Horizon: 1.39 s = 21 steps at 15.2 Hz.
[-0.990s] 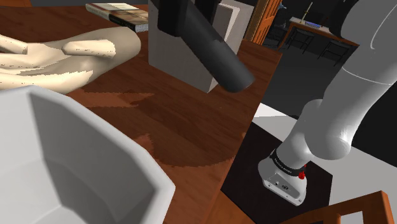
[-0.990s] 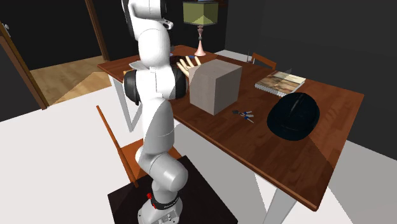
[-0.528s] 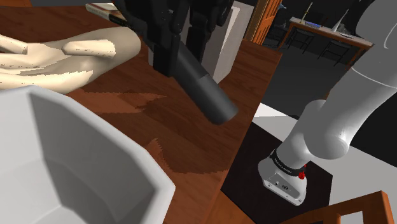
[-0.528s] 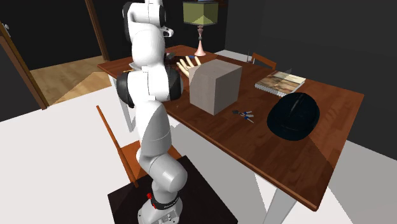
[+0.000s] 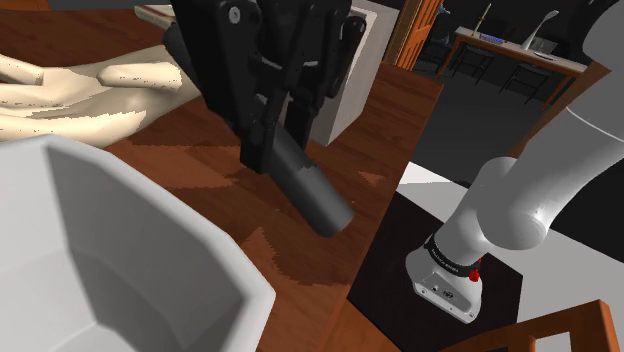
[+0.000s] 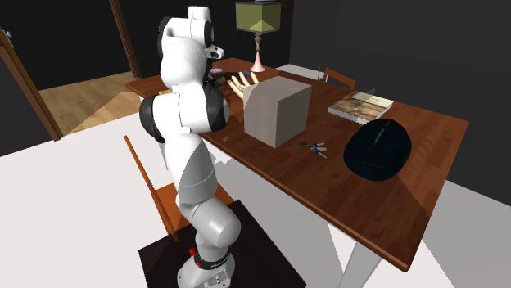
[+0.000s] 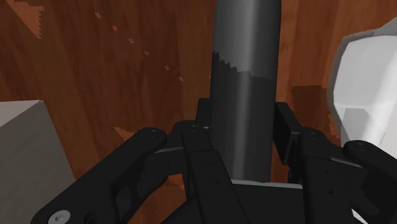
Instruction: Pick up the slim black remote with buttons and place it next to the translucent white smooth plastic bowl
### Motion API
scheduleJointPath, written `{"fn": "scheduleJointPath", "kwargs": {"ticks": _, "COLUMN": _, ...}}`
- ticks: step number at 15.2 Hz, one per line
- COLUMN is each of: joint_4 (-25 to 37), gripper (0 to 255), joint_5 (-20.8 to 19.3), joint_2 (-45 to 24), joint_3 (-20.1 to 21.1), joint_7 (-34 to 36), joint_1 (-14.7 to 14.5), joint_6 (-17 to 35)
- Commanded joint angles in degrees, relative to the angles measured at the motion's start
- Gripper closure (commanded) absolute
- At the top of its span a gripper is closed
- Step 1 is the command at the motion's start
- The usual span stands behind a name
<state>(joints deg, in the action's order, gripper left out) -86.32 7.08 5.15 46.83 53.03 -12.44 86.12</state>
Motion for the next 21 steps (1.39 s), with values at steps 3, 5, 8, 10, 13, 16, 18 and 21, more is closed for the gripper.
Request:
{"fn": "scheduleJointPath", "kwargs": {"ticks": 3, "joint_4": -4.61, "gripper": 255, "joint_5": 1.27, "joint_2": 1.76, "joint_3": -0.64, "joint_7": -1.20, "joint_1": 0.16, "joint_6": 3.31}}
{"fn": "scheduleJointPath", "kwargs": {"ticks": 5, "joint_4": -6.78, "gripper": 255, "joint_5": 1.81, "joint_2": 2.52, "joint_3": -0.87, "joint_7": -1.70, "joint_1": 0.16, "joint_6": 4.90}}
{"fn": "scheduleJointPath", "kwargs": {"ticks": 8, "joint_4": -9.88, "gripper": 255, "joint_5": 2.50, "joint_2": 3.48, "joint_3": -1.13, "joint_7": -2.36, "joint_1": 0.12, "joint_6": 7.25}}
{"fn": "scheduleJointPath", "kwargs": {"ticks": 10, "joint_4": -11.85, "gripper": 255, "joint_5": 2.89, "joint_2": 4.01, "joint_3": -1.25, "joint_7": -2.74, "joint_1": 0.06, "joint_6": 8.80}}
{"fn": "scheduleJointPath", "kwargs": {"ticks": 13, "joint_4": -14.67, "gripper": 255, "joint_5": 3.38, "joint_2": 4.65, "joint_3": -1.35, "joint_7": -3.23, "joint_1": -0.04, "joint_6": 11.11}}
{"fn": "scheduleJointPath", "kwargs": {"ticks": 16, "joint_4": -17.33, "gripper": 255, "joint_5": 3.77, "joint_2": 5.11, "joint_3": -1.35, "joint_7": -3.63, "joint_1": -0.15, "joint_6": 13.41}}
{"fn": "scheduleJointPath", "kwargs": {"ticks": 18, "joint_4": -19.03, "gripper": 255, "joint_5": 3.97, "joint_2": 5.32, "joint_3": -1.31, "joint_7": -3.85, "joint_1": -0.23, "joint_6": 14.93}}
{"fn": "scheduleJointPath", "kwargs": {"ticks": 21, "joint_4": -21.16, "gripper": 255, "joint_5": 4.19, "joint_2": 5.50, "joint_3": -1.23, "joint_7": -4.09, "joint_1": -0.34, "joint_6": 16.92}}
